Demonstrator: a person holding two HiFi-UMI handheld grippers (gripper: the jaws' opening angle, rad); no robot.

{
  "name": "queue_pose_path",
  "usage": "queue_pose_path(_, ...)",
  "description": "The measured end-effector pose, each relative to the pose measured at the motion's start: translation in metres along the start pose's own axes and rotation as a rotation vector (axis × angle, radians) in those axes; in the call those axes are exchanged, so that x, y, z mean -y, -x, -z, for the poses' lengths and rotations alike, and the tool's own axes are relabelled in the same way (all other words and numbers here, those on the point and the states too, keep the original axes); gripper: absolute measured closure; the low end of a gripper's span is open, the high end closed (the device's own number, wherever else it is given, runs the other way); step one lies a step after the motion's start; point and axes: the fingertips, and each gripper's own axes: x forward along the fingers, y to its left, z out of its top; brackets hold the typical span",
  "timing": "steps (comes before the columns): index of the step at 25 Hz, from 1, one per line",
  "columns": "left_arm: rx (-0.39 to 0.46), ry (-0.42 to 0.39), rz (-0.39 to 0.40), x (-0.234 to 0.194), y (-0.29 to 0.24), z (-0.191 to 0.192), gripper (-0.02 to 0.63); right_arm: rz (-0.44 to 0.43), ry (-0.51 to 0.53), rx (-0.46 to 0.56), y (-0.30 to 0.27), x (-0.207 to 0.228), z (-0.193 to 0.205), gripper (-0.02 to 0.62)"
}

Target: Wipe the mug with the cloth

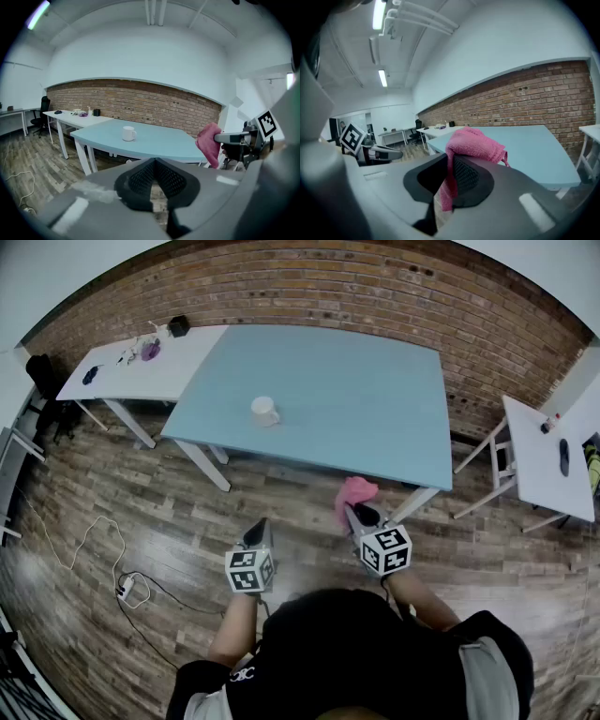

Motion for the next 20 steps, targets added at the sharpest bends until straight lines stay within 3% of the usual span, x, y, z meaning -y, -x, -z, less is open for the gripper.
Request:
queue_pose_path(7, -0.007, 0.020, -0.015, -0.003, 0.003, 0.009, 0.600, -0.038, -0.031, 0.054, 0.002, -0.007, -0.004, 0.554)
queue_pose_path(20, -0.013, 0.039, 0.013, -0.029, 0.000, 0.008, 0.600, -0.042, 0.000, 0.037, -0.019, -0.027, -0.008, 0.552)
